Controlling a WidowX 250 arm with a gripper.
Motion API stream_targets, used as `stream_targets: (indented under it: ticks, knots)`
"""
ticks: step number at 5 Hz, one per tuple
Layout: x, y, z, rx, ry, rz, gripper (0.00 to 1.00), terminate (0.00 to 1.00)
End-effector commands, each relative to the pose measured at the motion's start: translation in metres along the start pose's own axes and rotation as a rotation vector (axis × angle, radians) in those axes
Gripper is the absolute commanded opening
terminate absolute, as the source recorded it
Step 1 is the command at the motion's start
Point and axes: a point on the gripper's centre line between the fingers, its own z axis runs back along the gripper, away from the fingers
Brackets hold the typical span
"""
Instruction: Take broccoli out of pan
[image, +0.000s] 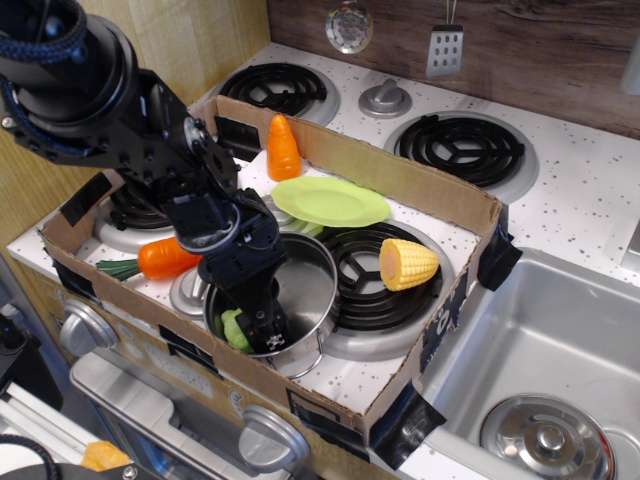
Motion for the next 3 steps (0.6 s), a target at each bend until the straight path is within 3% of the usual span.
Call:
stream_targets:
  ticks: [1,2,3]
  knots:
    - [0.014,0.005,0.019,-0.048,-0.022,0.019,0.00,0.00]
    - [0.028,0.010,0.043,-0.072,-0.002,0.034,0.00,0.00]
    - [0.040,0.016,0.068,-0.055,0.021,0.035,0.00,0.00]
